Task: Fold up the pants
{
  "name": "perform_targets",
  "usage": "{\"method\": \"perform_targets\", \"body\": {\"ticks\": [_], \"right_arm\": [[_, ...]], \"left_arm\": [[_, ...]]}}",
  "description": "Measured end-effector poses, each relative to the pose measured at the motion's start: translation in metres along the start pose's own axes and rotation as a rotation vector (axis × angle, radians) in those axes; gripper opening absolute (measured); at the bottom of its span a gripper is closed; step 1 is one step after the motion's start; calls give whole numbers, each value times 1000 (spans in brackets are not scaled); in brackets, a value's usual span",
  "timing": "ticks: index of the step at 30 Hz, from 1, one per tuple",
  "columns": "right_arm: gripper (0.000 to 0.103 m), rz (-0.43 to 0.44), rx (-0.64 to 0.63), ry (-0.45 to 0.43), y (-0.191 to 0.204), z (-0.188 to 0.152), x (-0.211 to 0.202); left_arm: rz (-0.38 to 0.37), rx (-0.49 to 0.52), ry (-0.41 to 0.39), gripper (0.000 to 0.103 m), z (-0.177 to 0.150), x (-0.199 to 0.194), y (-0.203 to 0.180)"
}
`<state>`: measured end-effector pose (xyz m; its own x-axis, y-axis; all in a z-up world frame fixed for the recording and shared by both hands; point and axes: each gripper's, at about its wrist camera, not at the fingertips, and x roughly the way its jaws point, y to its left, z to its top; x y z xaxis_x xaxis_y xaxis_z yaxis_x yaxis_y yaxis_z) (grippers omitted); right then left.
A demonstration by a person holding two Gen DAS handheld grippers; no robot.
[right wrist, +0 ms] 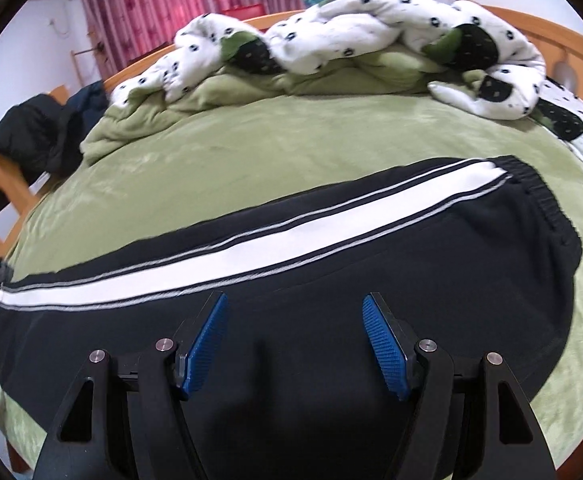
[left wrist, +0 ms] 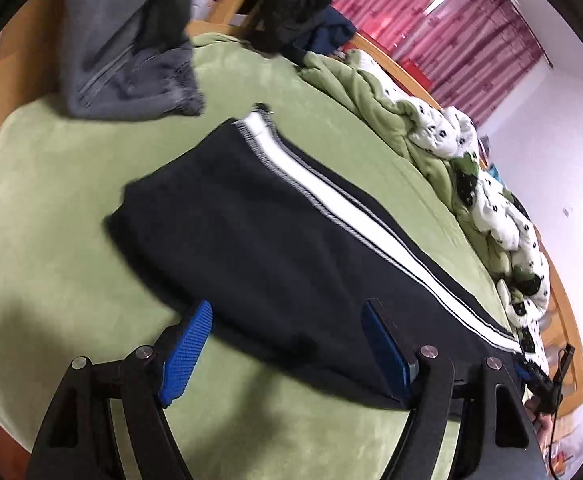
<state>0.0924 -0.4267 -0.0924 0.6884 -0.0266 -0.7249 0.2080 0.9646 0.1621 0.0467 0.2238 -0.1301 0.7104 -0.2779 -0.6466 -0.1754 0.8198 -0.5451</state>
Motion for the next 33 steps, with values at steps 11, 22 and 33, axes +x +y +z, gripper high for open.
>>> {"method": "perform_targets", "body": {"ticks": [11, 22, 33], "right_arm": [[69, -22, 0, -12, 5, -18, -18], [69, -47, 35, 21, -2, -27, -12], [69, -24, 54, 27, 7, -36, -8]], "left_arm": [[72, -169, -56, 20, 20, 23, 34], [48, -168, -5, 23, 3, 14, 54], [-16, -182, -56, 77, -9, 38, 19]]}}
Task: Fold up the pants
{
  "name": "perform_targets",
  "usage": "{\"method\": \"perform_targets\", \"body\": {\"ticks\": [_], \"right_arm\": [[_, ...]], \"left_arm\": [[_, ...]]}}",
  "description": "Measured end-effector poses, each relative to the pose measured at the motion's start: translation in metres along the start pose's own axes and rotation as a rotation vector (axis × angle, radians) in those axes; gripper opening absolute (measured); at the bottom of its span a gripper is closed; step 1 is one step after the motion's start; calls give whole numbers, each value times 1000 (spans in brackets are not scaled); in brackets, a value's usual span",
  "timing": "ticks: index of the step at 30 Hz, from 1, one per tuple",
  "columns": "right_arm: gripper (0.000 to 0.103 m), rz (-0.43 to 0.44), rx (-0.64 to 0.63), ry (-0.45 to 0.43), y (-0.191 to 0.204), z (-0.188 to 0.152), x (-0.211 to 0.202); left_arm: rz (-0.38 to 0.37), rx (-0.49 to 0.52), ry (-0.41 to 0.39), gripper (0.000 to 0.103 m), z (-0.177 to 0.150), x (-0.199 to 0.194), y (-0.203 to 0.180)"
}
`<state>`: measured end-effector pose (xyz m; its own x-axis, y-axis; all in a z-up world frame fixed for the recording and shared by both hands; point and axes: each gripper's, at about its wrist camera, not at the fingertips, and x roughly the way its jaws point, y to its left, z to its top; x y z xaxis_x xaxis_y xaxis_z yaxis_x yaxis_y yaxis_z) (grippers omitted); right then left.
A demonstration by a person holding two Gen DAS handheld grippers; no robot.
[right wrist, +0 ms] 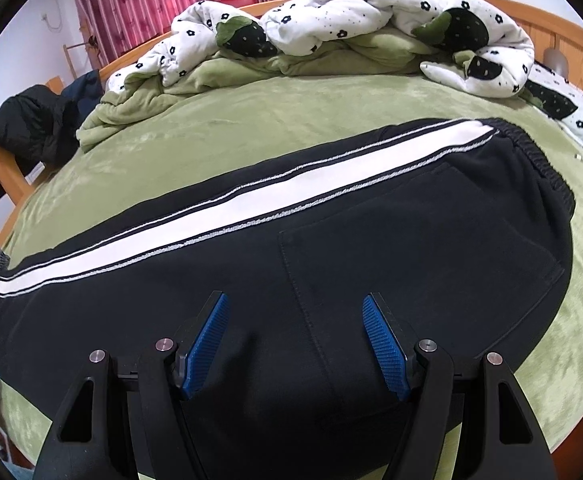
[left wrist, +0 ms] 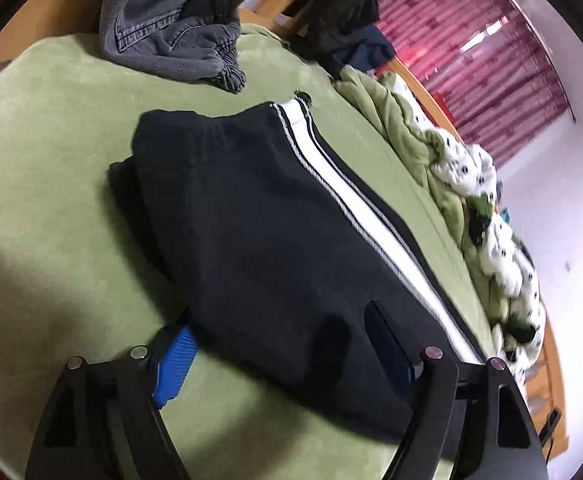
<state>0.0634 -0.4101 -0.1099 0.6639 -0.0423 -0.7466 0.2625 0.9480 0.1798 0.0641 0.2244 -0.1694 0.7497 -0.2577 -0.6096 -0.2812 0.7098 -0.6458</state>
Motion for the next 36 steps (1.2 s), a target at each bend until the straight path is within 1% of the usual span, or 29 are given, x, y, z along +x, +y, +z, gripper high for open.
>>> {"method": "perform_targets", "body": {"ticks": [2, 3, 4, 5, 6, 7, 8, 10, 11, 12, 13, 14, 15, 16, 18, 20, 22, 23, 25, 26, 27, 28, 29, 30, 31, 32, 34, 35, 36], "right_arm": [[69, 8, 8, -4, 0, -1, -1], [69, 11, 11, -4, 0, -1, -2], [69, 13, 12, -4, 1, -1, -2], [69, 12, 8, -4, 1, 0, -2], [69, 9, 0, -5, 2, 0, -3], [69, 3, -18, -9, 3, 1, -5], [69, -2, -33, -15, 4, 2, -6], [69, -13, -70, -33, 6, 4, -9], [69, -12, -87, -39, 6, 6, -10], [69, -8, -102, -38, 7, 8, -8], [69, -3, -112, -32, 7, 10, -5], [69, 2, -125, -22, 9, 14, 0], [69, 6, -134, -16, 11, 17, 2], [69, 17, -161, -10, 15, 23, 7], [69, 23, -226, -19, 25, 35, 13], [69, 26, -287, -37, 35, 47, 18], [69, 54, -357, -50, 49, 64, 28], [69, 72, -384, -48, 54, 71, 35], [69, 100, -440, -34, 68, 85, 52], [69, 115, -469, -24, 74, 90, 61], [69, 125, -492, -17, 79, 94, 69], [69, 137, -522, -5, 85, 98, 82], [69, 143, -546, 6, 89, 100, 91], [69, 146, -572, 18, 93, 101, 101], [69, 145, -602, 41, 97, 101, 115], [69, 146, -621, 63, 98, 101, 124], [64, 164, -658, 123, 99, 99, 145], [64, 172, -677, 133, 99, 97, 150], [64, 177, -688, 128, 100, 96, 151]], "left_arm": [[-1, -50, -27, 57, 7, 1, 3], [14, -62, -34, 25, 11, 2, 5], [24, -62, -36, 12, 14, 2, 6], [-12, -51, -29, 11, 20, -2, 8], [-27, -37, -43, 11, 24, -10, 7], [-20, 2, -57, 11, 25, -18, 2], [3, 65, -79, 11, 24, -28, -7], [33, 107, -78, 11, 19, -33, -11], [62, 119, -62, 11, 16, -30, -11], [99, 134, -31, 13, 14, -22, -9], [119, 140, -3, 18, 12, -17, -5], [129, 125, 34, 19, 11, -13, 2], [125, 117, 41, 22, 11, -15, 4], [129, 128, 32, 28, 8, -23, 4], [144, 214, 33, 30, 3, -36, -4], [121, 330, 67, 30, -7, -48, -17], [108, 381, 69, 30, -10, -55, -28], [96, 407, 52, 30, -9, -60, -37], [65, 429, 18, 31, 0, -64, -52], [50, 430, 11, 35, 7, -63, -59], [41, 424, 2, 45, 15, -59, -64], [39, 414, -15, 53, 22, -55, -69], [48, 401, -46, 54, 32, -44, -79], [54, 403, -56, 55, 40, -36, -83], [68, 408, -61, 55, 47, -26, -89], [100, 409, -62, 55, 56, -14, -93], [155, 402, -58, 55, 74, 9, -97], [197, 395, -50, 55, 87, 24, -96], [213, 396, -51, 55, 96, 33, -95]]}}
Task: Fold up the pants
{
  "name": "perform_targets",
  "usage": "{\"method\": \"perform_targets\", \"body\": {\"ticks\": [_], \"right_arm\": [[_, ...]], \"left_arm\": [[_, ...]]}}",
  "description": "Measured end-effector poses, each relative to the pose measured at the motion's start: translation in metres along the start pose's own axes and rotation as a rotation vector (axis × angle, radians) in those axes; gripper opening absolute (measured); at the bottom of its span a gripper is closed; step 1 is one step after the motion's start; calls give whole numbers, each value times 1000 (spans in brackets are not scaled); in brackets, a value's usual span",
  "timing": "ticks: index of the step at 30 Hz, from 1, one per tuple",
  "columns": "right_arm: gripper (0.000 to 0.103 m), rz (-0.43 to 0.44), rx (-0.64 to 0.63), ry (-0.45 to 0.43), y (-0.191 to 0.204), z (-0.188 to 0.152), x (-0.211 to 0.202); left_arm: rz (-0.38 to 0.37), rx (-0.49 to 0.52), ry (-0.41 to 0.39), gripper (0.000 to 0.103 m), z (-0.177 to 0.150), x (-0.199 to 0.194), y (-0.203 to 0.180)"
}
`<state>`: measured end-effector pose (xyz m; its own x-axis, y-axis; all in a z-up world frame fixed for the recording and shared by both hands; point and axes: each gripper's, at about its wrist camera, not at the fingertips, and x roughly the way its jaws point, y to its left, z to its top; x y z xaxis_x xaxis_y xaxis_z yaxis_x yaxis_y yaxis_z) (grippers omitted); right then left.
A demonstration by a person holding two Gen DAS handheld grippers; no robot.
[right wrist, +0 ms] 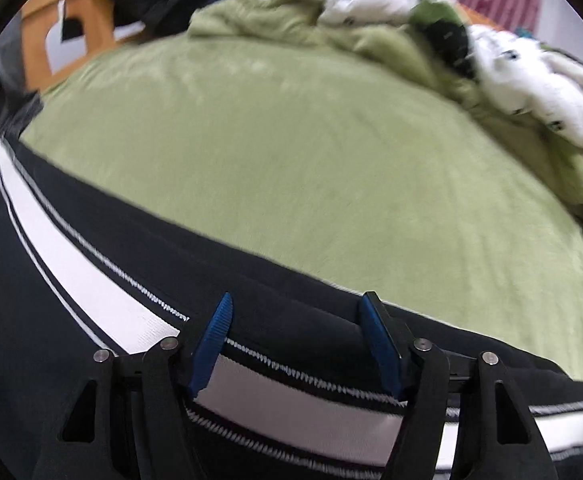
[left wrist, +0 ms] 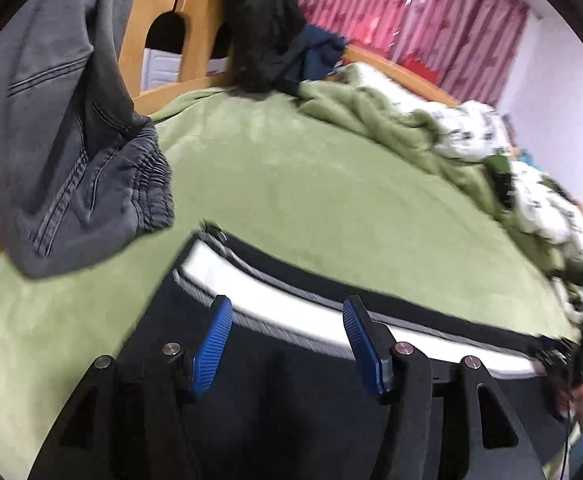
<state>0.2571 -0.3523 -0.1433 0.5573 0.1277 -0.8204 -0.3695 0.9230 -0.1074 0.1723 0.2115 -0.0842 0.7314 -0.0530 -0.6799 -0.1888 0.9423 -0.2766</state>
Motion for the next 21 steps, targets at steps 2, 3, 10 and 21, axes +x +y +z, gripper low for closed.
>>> {"method": "perform_targets", "body": {"ticks": [2, 3, 10, 21], "right_arm": [[56, 26, -15, -4, 0, 1, -1], [20, 44, -27, -2, 1, 1, -2], [3, 8, -60, -43, 9, 0, -14], [3, 15, 44, -79, -1, 8, 9]], "left_arm": [[58, 2, 5, 55, 14, 21, 5], [111, 13, 16, 55, 22, 34, 7], [164, 6, 36, 20, 24, 67, 24], [221, -20, 16, 28, 21, 72, 34]]}}
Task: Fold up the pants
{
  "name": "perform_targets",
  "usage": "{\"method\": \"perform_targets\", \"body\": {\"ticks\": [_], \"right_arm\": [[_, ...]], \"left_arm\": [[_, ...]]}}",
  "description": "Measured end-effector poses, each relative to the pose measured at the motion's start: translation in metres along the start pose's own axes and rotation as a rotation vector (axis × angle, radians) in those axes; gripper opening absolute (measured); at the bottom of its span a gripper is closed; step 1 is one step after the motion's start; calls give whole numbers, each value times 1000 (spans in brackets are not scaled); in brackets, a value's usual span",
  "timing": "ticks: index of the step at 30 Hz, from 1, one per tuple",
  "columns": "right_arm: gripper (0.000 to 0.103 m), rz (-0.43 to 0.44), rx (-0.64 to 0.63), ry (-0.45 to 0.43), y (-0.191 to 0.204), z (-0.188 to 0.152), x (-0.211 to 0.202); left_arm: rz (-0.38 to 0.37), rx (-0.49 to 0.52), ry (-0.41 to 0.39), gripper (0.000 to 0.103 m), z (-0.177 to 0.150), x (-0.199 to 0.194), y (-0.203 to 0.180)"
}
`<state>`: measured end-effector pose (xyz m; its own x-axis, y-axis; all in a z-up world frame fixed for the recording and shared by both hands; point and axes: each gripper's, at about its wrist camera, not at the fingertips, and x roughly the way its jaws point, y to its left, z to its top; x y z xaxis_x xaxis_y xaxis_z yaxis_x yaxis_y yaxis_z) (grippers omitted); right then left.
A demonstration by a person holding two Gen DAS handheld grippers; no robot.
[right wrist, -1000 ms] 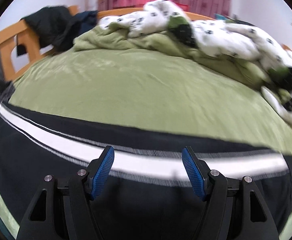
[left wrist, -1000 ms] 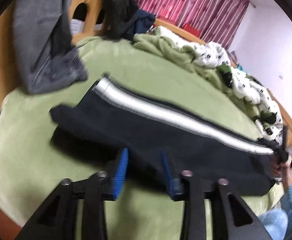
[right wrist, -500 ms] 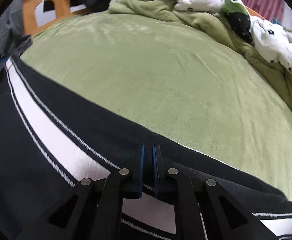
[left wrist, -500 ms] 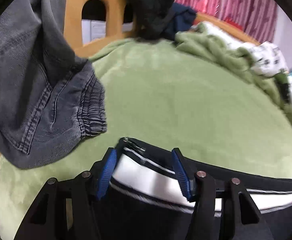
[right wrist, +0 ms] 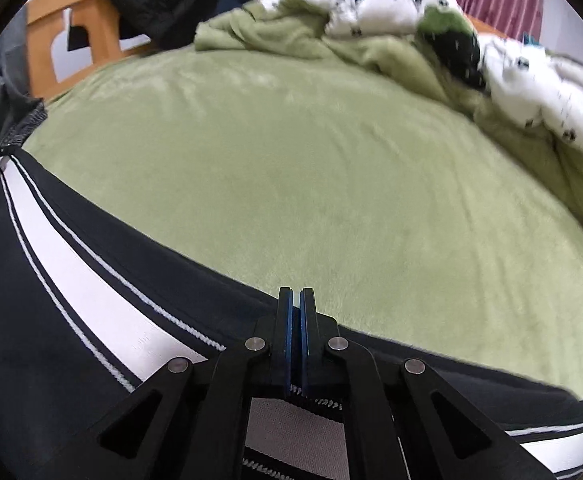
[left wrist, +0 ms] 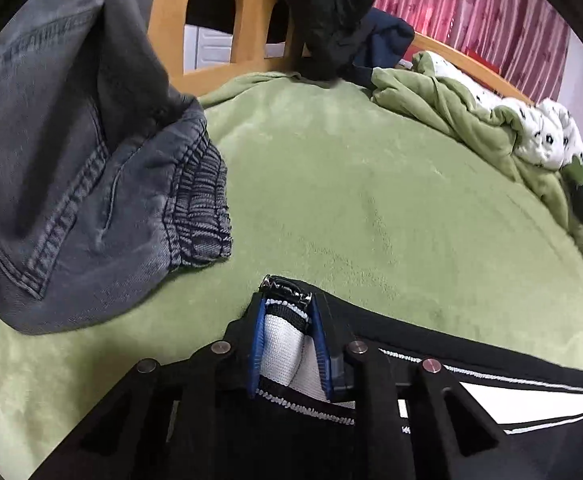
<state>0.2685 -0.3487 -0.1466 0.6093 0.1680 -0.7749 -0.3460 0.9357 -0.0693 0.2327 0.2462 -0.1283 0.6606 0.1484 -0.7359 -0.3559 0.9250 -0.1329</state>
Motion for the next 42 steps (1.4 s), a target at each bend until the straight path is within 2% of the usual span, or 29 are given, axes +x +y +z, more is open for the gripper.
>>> {"method": "perform_targets", "body": {"ticks": [2, 5, 7, 9, 11, 12, 13, 15, 17, 18, 20, 21, 22, 24, 27, 31, 34, 36, 39, 41, 42], "right_arm": [[1, -29, 51, 9, -7, 1, -4], [7, -90, 78, -22, -18, -3, -30], [28, -120, 133, -77, -32, -14, -52], [38, -108, 184, -93, -44, -27, -58], [38, -171, 209, -1, -56, -39, -36], [36, -177, 217, 36, -60, -42, -27], [36, -165, 239, 27, -63, -43, -25], [35, -183, 277, 23, -63, -39, -34], [37, -209, 298, 19, -60, -38, -46], [41, -225, 295, 5, -54, -38, -55], [53, -257, 275, -23, -39, -39, -75], [63, -275, 269, -42, -28, -43, -88], [68, -282, 275, -62, -21, -46, -99], [69, -277, 300, -87, -9, -53, -116], [69, -234, 351, -90, 10, -66, -136], [69, -190, 373, -80, 32, -75, -152], [69, -158, 379, -90, 52, -79, -168], [69, -146, 377, -100, 61, -80, -176], [69, -151, 387, -134, 74, -83, -194], [69, -145, 406, -161, 78, -87, -203], [69, -139, 414, -172, 79, -89, -206]], "left_arm": [[26, 26, 16, 31, 2, -4, -4], [12, 43, 27, 36, 0, -20, -9], [-56, 72, -23, 65, -8, -45, -16], [-102, 104, -67, 73, -14, -54, -26], [-78, 149, -57, 73, -19, -44, -39], [-30, 163, -23, 73, -21, -29, -44], [15, 148, 38, 71, -22, -12, -43], [18, 114, 74, 65, -19, -6, -39], [-16, 85, 48, 65, -19, -25, -35], [-57, 82, 39, 66, -22, -42, -34], [-110, 92, 39, 67, -29, -63, -33], [-169, 88, 45, 67, -39, -78, -32], [-221, 89, 58, 67, -45, -84, -30], [-350, 82, 99, 67, -73, -107, -27], [-525, 14, 157, 67, -118, -132, -23], [-680, -87, 233, 67, -176, -146, -19], [-714, -150, 297, 65, -206, -133, -29], [-732, -257, 280, 65, -212, -120, -32], [-724, -344, 244, 65, -208, -110, -41], [-699, -372, 223, 51, -203, -106, -46], [-651, -371, 203, 26, -199, -101, -46]]}}
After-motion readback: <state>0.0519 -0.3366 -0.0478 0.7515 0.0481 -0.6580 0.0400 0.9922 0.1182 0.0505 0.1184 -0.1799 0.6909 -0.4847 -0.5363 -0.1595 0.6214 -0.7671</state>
